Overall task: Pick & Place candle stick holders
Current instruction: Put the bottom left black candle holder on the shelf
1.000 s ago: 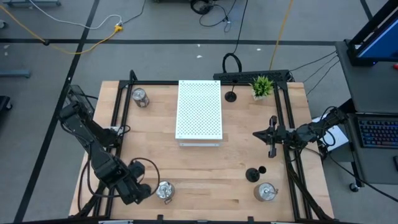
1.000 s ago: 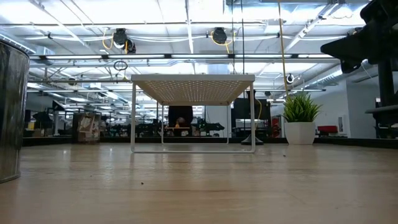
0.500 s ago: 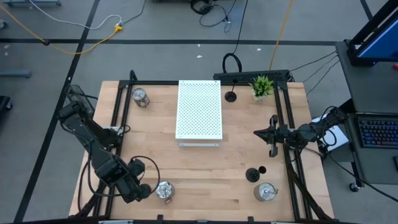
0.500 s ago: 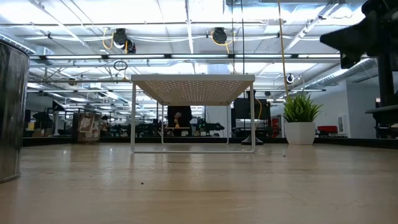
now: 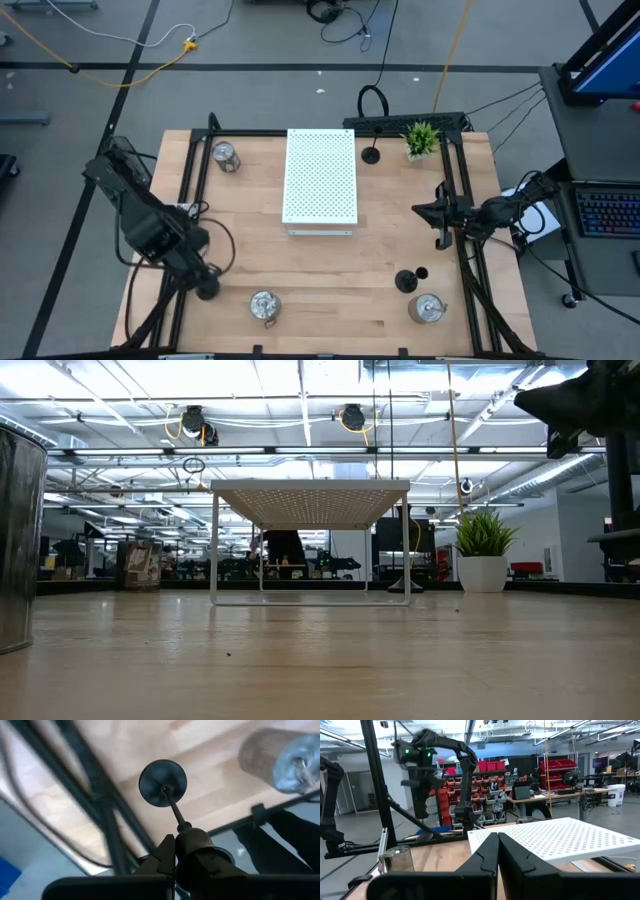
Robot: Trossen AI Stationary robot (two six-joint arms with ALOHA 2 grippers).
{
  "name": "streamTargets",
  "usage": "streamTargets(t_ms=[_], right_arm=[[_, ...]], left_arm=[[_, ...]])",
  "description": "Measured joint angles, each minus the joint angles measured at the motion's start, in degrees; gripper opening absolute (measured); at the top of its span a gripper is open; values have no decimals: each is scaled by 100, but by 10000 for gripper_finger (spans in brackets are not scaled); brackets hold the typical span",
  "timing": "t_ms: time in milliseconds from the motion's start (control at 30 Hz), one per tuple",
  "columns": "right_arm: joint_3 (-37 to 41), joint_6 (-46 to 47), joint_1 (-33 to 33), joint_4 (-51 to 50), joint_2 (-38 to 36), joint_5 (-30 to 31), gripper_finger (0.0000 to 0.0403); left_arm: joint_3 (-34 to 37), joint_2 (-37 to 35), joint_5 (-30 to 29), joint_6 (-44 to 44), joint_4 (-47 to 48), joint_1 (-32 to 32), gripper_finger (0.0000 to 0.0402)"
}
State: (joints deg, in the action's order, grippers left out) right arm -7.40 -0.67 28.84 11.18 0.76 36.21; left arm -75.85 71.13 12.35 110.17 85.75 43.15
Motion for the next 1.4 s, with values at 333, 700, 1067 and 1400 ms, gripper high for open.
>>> streamTargets(t_ms=[333,700,1067,1400], right_arm=[[0,-19,0,134,38,0,0],[-100,-476,2,2118,1429,-28,0],[-2578,-727,-69,185,4010,-53,0],[-4305,-540,-842,-878,5884,-1219,11]], left_arm=[[-921,-23,-1272,-835,399,-743,16],[-2044,636,-1790,-3279,-549,-2168,16],[-2512,1766,-711,-5631,-2031,-3238,16],[-3216,2525,-580,-6772,-2711,-3539,16]])
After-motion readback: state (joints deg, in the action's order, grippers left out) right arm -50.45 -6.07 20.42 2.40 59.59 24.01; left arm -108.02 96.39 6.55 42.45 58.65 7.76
